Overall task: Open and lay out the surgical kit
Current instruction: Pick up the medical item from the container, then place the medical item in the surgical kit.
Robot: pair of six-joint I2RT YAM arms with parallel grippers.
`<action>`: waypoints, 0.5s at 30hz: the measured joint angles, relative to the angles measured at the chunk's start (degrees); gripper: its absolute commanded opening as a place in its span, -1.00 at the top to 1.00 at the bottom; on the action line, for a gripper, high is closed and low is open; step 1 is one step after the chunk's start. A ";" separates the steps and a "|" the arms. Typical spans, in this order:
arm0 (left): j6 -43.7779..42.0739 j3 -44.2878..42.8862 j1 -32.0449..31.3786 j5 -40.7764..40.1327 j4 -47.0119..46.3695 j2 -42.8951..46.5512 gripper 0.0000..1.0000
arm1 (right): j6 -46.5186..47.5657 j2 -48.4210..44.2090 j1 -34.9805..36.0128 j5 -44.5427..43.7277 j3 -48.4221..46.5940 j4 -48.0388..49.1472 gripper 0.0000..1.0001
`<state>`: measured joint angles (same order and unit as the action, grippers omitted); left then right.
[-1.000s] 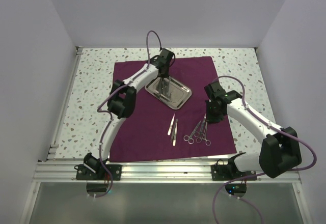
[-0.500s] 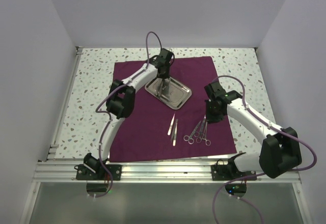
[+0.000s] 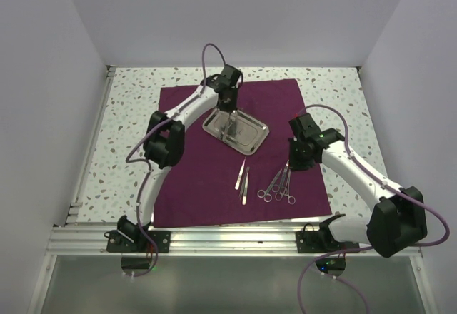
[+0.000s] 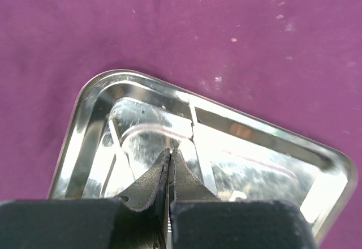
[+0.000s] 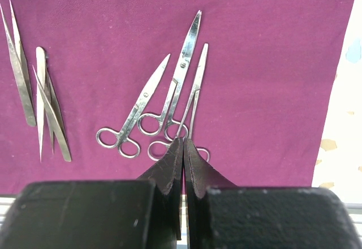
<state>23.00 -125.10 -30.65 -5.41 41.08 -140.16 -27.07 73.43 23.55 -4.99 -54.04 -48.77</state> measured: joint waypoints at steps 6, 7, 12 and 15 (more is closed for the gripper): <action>0.44 1.66 0.26 0.31 1.07 6.60 1.00 | 0.02 0.00 0.00 0.07 0.00 0.22 1.00; 0.46 3.06 0.33 0.24 0.85 8.39 1.00 | 0.02 0.00 0.00 0.11 0.00 0.33 1.00; 1.70 17.51 0.37 -1.40 -0.98 20.44 1.00 | 0.09 0.13 0.00 0.48 0.00 0.74 1.00; 3.37 31.28 0.37 -3.26 -1.25 29.75 1.00 | 0.13 0.81 0.00 0.68 -0.09 1.25 1.00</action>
<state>26.37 -93.82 -30.28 -8.67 39.83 -110.41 -26.94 74.24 23.55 -4.32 -54.13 -47.53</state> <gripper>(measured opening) 0.009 0.010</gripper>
